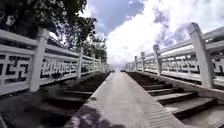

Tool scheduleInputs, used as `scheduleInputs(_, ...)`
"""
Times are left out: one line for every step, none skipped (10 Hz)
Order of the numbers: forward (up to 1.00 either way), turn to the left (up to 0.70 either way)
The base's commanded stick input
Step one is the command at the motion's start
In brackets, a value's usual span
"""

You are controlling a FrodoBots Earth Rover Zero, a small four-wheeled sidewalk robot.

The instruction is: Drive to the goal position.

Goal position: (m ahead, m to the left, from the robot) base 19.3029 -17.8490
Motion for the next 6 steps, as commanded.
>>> scheduleInputs(0.7,0.0)
scheduleInputs(0.7,0.0)
scheduleInputs(0.7,0.0)
scheduleInputs(0.7,0.0)
scheduleInputs(0.7,0.0)
scheduleInputs(0.7,0.0)
